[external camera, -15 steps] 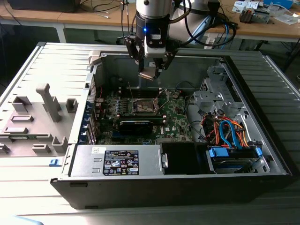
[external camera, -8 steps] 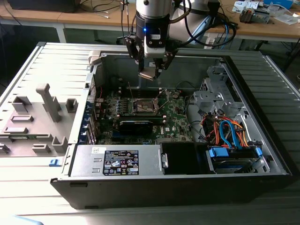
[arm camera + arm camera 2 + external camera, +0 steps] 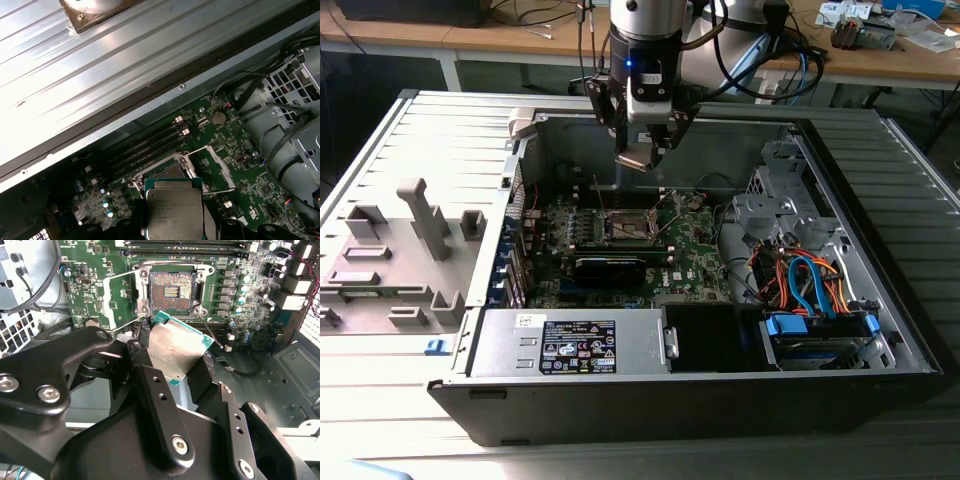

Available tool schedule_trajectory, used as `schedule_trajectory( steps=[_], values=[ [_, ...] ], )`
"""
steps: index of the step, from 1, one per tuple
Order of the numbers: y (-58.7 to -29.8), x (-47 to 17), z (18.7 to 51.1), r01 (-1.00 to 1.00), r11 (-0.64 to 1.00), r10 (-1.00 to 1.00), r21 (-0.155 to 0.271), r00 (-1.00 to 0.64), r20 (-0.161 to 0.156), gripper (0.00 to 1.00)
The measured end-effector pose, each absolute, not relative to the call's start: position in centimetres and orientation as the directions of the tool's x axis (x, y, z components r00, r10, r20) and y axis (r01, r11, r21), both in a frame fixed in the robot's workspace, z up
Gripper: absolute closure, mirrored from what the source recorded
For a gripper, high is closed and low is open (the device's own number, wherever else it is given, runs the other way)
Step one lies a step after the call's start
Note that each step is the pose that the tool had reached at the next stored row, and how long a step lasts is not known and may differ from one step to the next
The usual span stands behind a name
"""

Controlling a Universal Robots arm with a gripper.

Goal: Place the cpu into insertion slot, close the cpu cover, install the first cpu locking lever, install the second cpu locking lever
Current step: 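Place the cpu into insertion slot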

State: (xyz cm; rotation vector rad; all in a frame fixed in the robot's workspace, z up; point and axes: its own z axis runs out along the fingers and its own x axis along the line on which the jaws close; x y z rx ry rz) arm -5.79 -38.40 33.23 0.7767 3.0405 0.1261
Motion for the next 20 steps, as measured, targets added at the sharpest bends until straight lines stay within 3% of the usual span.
schedule_trajectory(
  steps=[20],
  values=[
    [-38.40,-5.79,33.22,0.497,0.864,0.497,0.078,-0.867,0.019,0.45]
  ],
)
